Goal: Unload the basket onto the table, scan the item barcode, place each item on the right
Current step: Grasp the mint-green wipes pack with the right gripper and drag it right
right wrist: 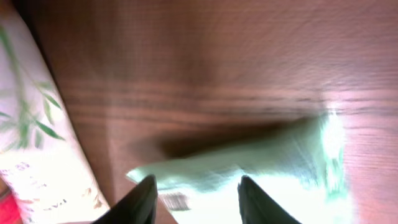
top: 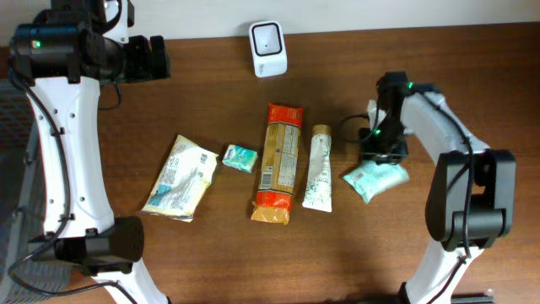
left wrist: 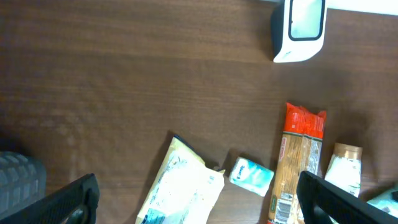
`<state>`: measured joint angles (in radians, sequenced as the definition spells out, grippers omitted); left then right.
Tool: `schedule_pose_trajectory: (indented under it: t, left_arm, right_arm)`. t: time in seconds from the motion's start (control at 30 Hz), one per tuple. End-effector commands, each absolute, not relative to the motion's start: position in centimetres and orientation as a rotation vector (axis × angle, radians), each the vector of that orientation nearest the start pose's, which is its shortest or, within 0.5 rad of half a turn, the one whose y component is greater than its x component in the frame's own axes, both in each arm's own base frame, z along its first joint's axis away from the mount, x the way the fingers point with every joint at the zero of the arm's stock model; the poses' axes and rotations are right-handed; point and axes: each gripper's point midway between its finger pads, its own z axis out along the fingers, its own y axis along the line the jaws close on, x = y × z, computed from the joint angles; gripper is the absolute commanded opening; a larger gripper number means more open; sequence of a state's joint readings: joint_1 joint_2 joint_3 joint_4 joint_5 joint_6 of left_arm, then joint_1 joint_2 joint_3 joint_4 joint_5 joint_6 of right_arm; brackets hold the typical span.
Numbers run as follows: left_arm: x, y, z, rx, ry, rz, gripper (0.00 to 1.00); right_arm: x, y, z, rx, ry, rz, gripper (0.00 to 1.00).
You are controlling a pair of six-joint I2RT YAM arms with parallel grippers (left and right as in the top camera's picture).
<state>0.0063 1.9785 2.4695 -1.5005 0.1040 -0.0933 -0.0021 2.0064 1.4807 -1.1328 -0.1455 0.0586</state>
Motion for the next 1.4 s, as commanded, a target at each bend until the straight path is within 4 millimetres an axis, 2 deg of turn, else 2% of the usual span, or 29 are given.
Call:
schedule_pose_trajectory:
  t: [0.0,0.03,0.1,0.17,0.23,0.27,0.3,0.37,0.4,0.43,0.47,0.5,0.53,0.6,0.63,0.67,0.73,0.77,0.87,0.93,1.03,1.1,1.13,1.2,1.37]
  left_arm:
    - [44.3,-1.4,32.3,-0.071,2.562,-0.159,0.99]
    - [44.3,-1.4,32.3,-0.071,2.562,-0.159,0.99]
    - [44.3,-1.4,32.3,-0.071,2.562,-0.159,0.99]
    - [44.3,-1.4,32.3,-0.071,2.561,-0.159,0.99]
    - [44.2,-1.4,32.3,-0.071,2.562,-0.159,0.99]
    - [44.2,-1.4,32.3,-0.071,2.562,-0.159,0.99]
    - [44.3,-1.4,32.3,-0.071,2.562,-0.159,0.99]
    - [44.3,-1.4,32.3,-0.071,2.562,-0.159,0.99]
    - [44.3,-1.4,32.3,-0.071,2.562,-0.159,0.99]
    - [44.2,-1.4,32.3,-0.071,2.562,-0.159,0.99]
    - [44.2,-1.4,32.3,-0.071,2.562,-0.160,0.99]
    - [44.3,-1.4,32.3,-0.071,2.562,-0.159,0.99]
    - [44.2,-1.4,32.3,-0.071,2.562,-0.159,0.99]
    - [44.3,-1.4,32.3,-0.071,2.562,-0.159,0.99]
    - [44.3,-1.4,32.3,-0.071,2.562,-0.159,0.99]
    - [44.3,-1.4,32.3,-0.071,2.562,-0.159,0.99]
    - [44.3,-1.4,32.3,-0.071,2.562,-0.159,0.99]
    - [44.3,-1.4,32.3,-0.071,2.562,-0.159,0.99]
    - [44.3,-1.4,32.3,-0.071,2.562,-0.159,0.99]
    - [44.3,-1.4,32.3,-0.071,2.562,-0.159,0.99]
    - [44.3,-1.4,32.3,-0.071,2.562,-0.159,0.99]
    - [44.3,-1.4,32.3,-0.071,2.562,-0.159,0.99]
    - [44.3,-1.4,32.3,-0.071,2.562,-0.159,0.99]
    - [44.3,-1.4,32.3,-0.071,2.562,-0.159,0.99]
    - [44.3,-1.4,32.3,-0.071,2.562,-0.159,0.99]
  right_arm:
    - [38.4,1.8,10.0,-0.016,3.130,0.300,0.63]
    - [39.4,1.3,10.7,-0.203,3.070,0.288,0.74]
    - [38.2,0.8,9.9,-0.313,3.109,0.358,0.76]
    - [36.6,2.4,10.0,-0.293,3.138,0.604,0.73]
    - [35.6,2.9,10.2,-0.285,3.170,0.646,0.47]
    - [35.4,3.2,10.4,-0.246,3.182,0.651,0.40]
    - [35.2,3.6,11.5,-0.256,3.159,0.668,0.42]
    - [35.3,3.9,14.9,-0.266,3.053,0.647,0.41]
    - [35.0,3.9,18.3,-0.235,2.960,0.595,0.42]
    - [34.5,3.9,20.4,-0.188,2.910,0.568,0.40]
    - [33.6,3.4,22.0,-0.024,2.897,0.515,0.33]
    - [32.5,2.8,22.2,0.086,2.908,0.464,0.26]
    - [31.1,2.6,21.5,0.133,2.936,0.452,0.19]
    - [27.9,3.3,17.8,0.165,3.029,0.508,0.19]
    - [26.6,4.3,15.7,0.174,3.069,0.592,0.14]
    - [25.2,5.9,12.5,0.146,3.112,0.673,0.08]
    - [24.1,7.5,9.5,0.080,3.137,0.688,0.06]
    - [23.6,7.2,7.4,0.125,3.169,0.569,0.06]
    - [22.4,3.6,3.3,0.377,3.204,0.163,0.04]
    - [21.9,2.6,1.4,0.460,3.192,0.073,0.04]
    - [22.9,0.7,0.6,0.535,3.136,-0.039,0.04]
    - [25.1,-2.4,0.6,0.634,3.019,-0.087,0.04]
    - [26.4,-2.9,0.7,0.604,2.971,-0.068,0.04]
    - [28.8,-1.9,1.0,0.464,2.910,0.047,0.05]
    - [30.1,-0.4,1.2,0.391,2.872,0.167,0.04]
